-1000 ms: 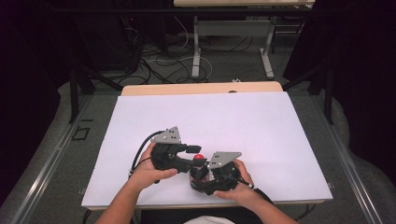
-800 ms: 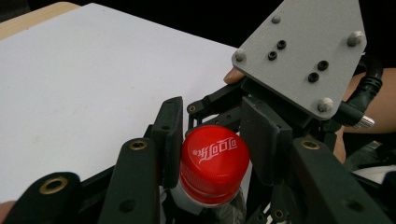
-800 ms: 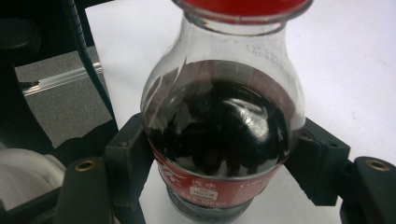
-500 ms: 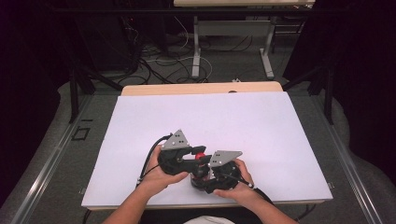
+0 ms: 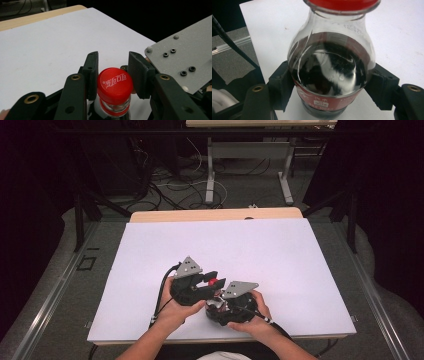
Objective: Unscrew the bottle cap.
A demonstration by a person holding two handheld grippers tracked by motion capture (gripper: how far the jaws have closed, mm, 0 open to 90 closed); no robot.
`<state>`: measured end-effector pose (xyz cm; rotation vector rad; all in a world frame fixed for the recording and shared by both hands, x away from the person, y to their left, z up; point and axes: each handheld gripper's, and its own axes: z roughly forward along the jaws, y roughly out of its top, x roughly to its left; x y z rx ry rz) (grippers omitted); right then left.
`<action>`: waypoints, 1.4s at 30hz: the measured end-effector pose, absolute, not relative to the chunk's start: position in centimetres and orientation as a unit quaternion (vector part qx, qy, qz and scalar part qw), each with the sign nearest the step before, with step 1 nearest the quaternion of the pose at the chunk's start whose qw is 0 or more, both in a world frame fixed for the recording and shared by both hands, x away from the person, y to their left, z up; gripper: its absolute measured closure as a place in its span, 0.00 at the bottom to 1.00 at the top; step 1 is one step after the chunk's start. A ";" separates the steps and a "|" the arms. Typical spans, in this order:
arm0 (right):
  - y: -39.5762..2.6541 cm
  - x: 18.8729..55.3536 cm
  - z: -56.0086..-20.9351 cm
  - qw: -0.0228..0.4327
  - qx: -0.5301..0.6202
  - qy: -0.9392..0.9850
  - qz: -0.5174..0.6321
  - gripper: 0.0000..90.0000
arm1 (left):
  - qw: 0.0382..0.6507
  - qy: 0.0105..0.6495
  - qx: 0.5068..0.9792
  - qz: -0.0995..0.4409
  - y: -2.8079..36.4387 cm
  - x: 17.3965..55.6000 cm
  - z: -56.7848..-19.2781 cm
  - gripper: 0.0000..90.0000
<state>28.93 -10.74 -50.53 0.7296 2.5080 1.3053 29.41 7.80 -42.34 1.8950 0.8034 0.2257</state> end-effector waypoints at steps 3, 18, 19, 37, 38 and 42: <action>-10.9 29.1 -50.5 0.111 0.255 0.852 0.444 0.33 | 0.508 0.339 0.786 0.098 8.6 29.7 -42.1 0.69; -11.8 29.7 -50.5 0.122 0.269 0.844 0.447 0.33 | 0.504 0.402 0.755 0.119 12.3 31.7 -41.9 0.69; -11.8 29.7 -50.4 0.120 0.270 0.846 0.444 0.33 | 0.502 0.403 0.756 0.117 12.6 31.9 -41.9 0.69; -13.1 30.9 -50.7 0.136 0.300 0.831 0.447 0.33 | 0.483 0.461 0.731 0.139 16.1 33.8 -42.9 0.69; -13.2 31.0 -50.6 0.135 0.302 0.833 0.444 0.33 | 0.479 0.464 0.732 0.143 16.3 34.0 -43.0 0.69; -13.5 31.3 -50.8 0.139 0.309 0.829 0.444 0.33 | 0.476 0.478 0.723 0.149 17.0 34.5 -43.7 0.69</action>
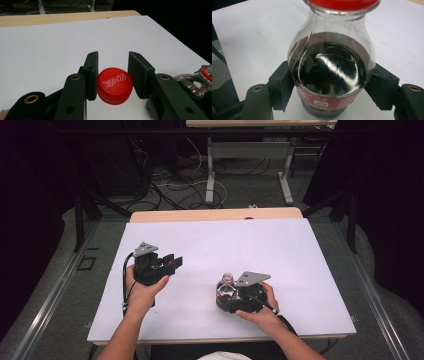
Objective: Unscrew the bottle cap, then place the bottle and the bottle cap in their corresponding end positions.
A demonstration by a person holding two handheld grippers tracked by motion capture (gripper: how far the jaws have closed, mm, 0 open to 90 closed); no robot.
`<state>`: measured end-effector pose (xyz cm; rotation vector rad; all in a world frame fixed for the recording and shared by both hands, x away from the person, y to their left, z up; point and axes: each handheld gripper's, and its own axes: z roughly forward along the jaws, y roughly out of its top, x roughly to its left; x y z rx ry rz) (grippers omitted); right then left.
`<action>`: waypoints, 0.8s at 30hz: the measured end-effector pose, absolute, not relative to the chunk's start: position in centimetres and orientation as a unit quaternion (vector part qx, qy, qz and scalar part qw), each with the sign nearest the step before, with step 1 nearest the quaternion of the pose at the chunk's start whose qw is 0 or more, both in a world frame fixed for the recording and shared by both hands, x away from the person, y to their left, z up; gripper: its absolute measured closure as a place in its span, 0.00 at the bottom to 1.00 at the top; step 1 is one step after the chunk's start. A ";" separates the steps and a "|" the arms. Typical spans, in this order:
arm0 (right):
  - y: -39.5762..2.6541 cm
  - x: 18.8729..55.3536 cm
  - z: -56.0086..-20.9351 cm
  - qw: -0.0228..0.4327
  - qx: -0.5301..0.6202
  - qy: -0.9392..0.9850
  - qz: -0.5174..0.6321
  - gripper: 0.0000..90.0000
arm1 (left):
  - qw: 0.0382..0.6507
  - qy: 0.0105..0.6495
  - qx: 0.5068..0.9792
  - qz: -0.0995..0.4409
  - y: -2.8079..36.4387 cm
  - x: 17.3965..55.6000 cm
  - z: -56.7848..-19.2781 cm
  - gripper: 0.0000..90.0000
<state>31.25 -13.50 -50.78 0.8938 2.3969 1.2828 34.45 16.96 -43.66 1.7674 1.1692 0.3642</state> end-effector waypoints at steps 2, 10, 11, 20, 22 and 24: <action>-13.7 31.4 -50.8 0.140 0.313 0.828 0.443 0.33 | 0.475 0.485 0.720 0.146 17.3 34.7 -44.0 0.69; -14.3 32.4 -50.9 0.150 0.327 0.823 0.440 0.33 | 0.467 0.504 0.712 0.146 18.2 35.5 -44.9 0.69; -14.3 32.5 -50.9 0.148 0.329 0.825 0.435 0.33 | 0.469 0.510 0.706 0.148 18.2 35.5 -45.1 0.69; -14.9 34.1 -50.8 0.161 0.346 0.818 0.431 0.33 | 0.468 0.523 0.696 0.150 18.9 35.9 -45.5 0.69; -15.0 34.6 -50.6 0.167 0.349 0.815 0.431 0.33 | 0.467 0.521 0.698 0.152 19.1 35.9 -45.5 0.69; -15.2 35.2 -50.4 0.175 0.351 0.813 0.431 0.33 | 0.468 0.522 0.697 0.152 19.2 35.9 -45.5 0.69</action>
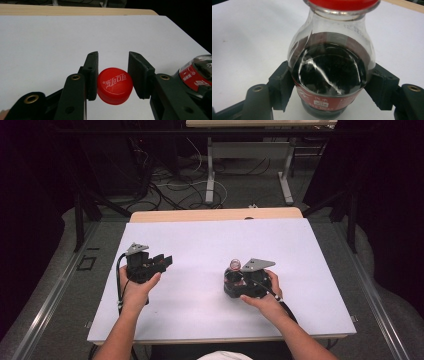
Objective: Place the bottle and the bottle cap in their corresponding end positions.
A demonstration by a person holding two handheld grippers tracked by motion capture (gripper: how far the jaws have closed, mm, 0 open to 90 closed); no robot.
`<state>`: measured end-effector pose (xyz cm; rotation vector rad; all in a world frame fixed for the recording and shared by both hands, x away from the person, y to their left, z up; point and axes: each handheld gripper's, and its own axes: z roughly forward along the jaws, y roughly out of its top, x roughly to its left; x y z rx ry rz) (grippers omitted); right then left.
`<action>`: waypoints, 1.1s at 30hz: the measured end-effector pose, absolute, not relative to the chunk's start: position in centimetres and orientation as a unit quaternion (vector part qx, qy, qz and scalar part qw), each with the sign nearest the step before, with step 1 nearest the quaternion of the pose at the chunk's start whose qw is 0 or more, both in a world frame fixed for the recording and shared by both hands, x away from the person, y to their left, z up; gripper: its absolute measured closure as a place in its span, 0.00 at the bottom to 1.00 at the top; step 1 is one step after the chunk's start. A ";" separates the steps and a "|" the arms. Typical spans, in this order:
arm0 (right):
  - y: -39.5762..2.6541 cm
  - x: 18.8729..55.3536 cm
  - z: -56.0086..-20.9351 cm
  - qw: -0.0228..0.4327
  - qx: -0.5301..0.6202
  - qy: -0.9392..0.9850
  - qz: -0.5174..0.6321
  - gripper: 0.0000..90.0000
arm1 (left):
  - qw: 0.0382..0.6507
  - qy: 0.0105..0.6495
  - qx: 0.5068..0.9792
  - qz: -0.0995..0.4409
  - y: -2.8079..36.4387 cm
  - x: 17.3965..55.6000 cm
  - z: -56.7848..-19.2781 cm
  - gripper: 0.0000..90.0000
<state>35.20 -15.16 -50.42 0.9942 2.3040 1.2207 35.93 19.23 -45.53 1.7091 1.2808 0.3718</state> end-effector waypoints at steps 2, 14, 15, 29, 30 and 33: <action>-15.3 35.7 -50.2 0.179 0.355 0.810 0.431 0.33 | 0.466 0.526 0.696 0.148 19.3 35.9 -45.5 0.69; -15.2 39.1 -49.4 0.190 0.381 0.794 0.433 0.33 | 0.465 0.533 0.691 0.148 19.6 36.2 -46.0 0.69; -15.1 39.3 -49.3 0.190 0.383 0.796 0.429 0.33 | 0.465 0.534 0.691 0.149 19.5 36.2 -46.1 0.69; -12.7 42.0 -49.9 0.193 0.392 0.786 0.437 0.33 | 0.458 0.535 0.695 0.145 19.4 36.5 -46.7 0.69; -12.5 42.3 -50.0 0.196 0.394 0.787 0.433 0.33 | 0.458 0.535 0.695 0.145 19.4 36.5 -46.7 0.69; -12.0 43.2 -50.3 0.192 0.402 0.782 0.436 0.33 | 0.457 0.536 0.695 0.143 19.5 36.6 -46.8 0.69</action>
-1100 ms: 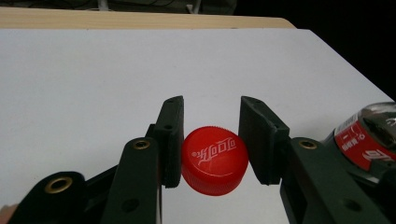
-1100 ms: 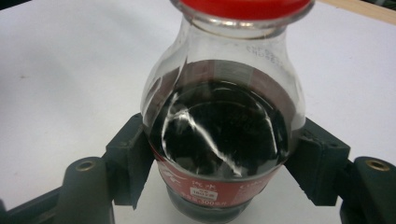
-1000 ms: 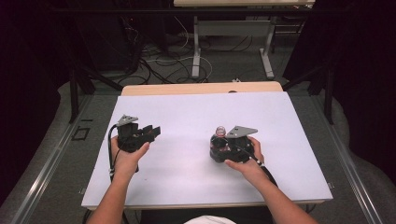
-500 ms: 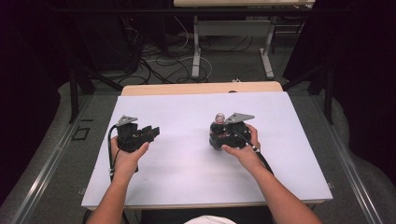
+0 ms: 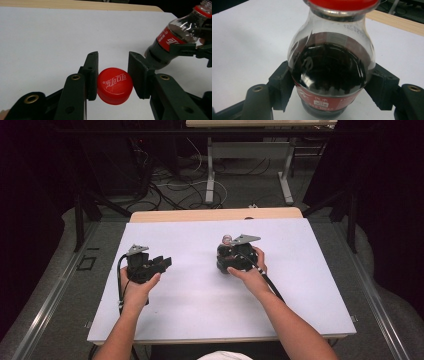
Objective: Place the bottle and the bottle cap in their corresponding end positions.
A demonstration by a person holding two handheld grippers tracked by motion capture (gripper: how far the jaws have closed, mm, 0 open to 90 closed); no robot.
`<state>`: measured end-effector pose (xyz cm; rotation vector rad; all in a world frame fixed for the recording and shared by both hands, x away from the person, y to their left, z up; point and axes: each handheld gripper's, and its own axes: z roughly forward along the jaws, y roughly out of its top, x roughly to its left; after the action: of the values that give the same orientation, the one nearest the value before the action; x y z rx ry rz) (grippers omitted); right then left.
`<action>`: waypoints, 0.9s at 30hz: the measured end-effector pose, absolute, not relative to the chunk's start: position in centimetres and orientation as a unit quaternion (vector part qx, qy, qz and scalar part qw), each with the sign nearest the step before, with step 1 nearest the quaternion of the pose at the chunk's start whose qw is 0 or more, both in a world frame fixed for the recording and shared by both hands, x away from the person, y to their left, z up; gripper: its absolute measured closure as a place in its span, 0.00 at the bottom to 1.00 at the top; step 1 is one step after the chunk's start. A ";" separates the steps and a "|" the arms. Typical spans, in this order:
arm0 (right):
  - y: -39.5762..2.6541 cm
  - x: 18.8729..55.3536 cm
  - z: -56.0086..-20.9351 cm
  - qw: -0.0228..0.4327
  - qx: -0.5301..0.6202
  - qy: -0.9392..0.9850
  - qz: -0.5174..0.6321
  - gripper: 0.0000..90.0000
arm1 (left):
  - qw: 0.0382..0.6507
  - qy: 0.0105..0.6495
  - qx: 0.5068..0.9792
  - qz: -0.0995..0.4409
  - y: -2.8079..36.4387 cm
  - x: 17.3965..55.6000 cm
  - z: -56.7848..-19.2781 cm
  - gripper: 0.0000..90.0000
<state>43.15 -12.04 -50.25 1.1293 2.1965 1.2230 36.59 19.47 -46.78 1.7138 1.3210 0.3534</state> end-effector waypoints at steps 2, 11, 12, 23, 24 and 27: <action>-11.7 43.7 -50.4 0.190 0.406 0.780 0.437 0.33 | 0.455 0.537 0.696 0.143 19.5 36.6 -46.8 0.69; -10.6 45.6 -50.9 0.206 0.411 0.776 0.432 0.33 | 0.457 0.538 0.694 0.141 19.8 36.7 -46.8 0.69; -10.5 45.8 -51.0 0.210 0.412 0.776 0.429 0.33 | 0.459 0.539 0.692 0.141 19.8 36.7 -46.8 0.69; -10.2 46.2 -51.7 0.217 0.414 0.772 0.430 0.32 | 0.460 0.540 0.690 0.143 20.0 36.6 -46.8 0.69; -10.2 46.2 -51.7 0.216 0.415 0.772 0.430 0.32 | 0.460 0.541 0.690 0.143 20.0 36.6 -46.8 0.69; -10.2 46.2 -51.7 0.211 0.415 0.771 0.434 0.32 | 0.460 0.540 0.691 0.143 19.9 36.6 -46.8 0.69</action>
<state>46.23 -10.24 -51.75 1.1522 2.1427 1.2069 36.62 19.94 -46.81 1.7004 1.3288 0.3520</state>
